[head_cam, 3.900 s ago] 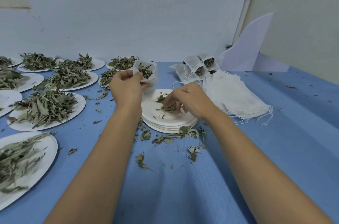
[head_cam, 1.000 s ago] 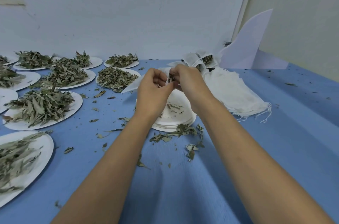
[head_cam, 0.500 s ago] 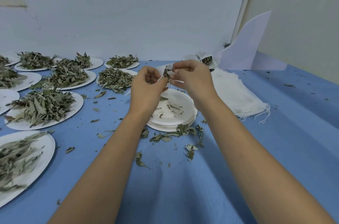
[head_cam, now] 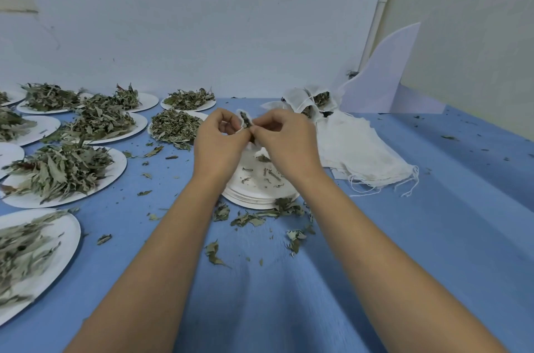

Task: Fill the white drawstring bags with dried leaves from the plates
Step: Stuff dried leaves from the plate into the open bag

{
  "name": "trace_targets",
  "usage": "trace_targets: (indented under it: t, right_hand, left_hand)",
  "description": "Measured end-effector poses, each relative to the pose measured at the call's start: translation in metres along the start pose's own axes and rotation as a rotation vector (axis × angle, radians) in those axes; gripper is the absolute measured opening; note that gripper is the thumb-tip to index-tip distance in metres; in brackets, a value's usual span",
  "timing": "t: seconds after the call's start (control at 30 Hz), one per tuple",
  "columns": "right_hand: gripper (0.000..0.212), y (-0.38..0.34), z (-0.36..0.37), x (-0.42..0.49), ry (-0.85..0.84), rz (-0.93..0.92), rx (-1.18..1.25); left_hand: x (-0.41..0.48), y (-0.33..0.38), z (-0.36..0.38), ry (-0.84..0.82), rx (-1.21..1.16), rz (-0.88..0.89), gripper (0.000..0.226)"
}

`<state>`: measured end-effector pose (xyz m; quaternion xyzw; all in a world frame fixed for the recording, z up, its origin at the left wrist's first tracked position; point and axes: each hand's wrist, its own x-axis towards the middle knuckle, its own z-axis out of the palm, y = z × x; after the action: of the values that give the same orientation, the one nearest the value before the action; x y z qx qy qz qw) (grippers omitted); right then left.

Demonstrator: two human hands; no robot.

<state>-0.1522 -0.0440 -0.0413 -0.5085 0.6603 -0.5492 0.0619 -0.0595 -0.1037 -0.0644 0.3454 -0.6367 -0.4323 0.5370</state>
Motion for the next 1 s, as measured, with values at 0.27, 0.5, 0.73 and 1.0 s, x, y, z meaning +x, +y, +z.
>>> trace_targets:
  t: [0.27, 0.5, 0.73, 1.0]
  right_hand:
    - [0.005, -0.004, 0.009, -0.005, -0.067, 0.019, 0.035]
    - [0.005, 0.009, -0.001, 0.000, 0.123, 0.038, 0.063]
    - [0.013, 0.017, -0.002, 0.001, -0.011, 0.045, 0.241]
    - [0.013, 0.015, 0.005, -0.001, 0.008, -0.030, 0.150]
  left_hand:
    - [0.003, -0.005, -0.004, 0.266, 0.112, -0.096, 0.030]
    - [0.003, 0.002, 0.002, 0.054, -0.042, -0.098, 0.029]
    - [0.002, -0.001, -0.005, -0.002, -0.132, -0.180, 0.027]
    - [-0.001, -0.001, 0.002, 0.023, -0.001, -0.079, 0.019]
